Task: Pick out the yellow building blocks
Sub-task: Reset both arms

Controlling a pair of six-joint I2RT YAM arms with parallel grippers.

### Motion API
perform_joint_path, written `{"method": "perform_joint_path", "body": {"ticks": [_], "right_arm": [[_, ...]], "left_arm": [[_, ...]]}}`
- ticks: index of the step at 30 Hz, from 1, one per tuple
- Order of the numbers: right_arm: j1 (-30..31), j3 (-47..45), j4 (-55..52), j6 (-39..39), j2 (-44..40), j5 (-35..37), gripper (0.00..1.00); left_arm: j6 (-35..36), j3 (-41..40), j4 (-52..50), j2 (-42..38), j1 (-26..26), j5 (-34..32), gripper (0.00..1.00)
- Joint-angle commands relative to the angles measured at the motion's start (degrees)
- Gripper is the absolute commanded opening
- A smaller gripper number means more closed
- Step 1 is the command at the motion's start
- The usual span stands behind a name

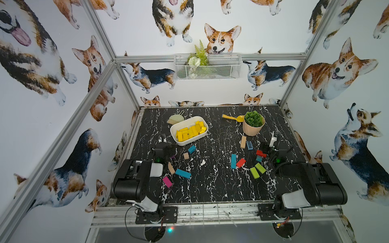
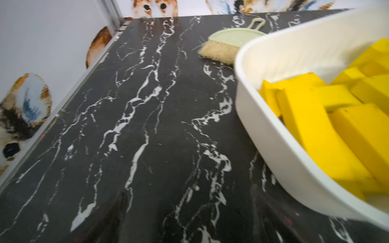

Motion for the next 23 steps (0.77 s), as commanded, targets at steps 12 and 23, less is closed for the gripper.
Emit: {"method": "perform_joint_path", "body": {"ticks": [12,23], "right_arm": [[0.0,0.6,0.6,1.0,0.0,1.3,0.94],[0.0,0.6,0.5,0.9,0.0,1.4,0.97]], "left_arm": [[1.6,-0.1,8.9,0.1,0.5,-2.9,0.99],[2.0,-0.1,8.7,-0.1,0.9,-0.7,0.99]]}}
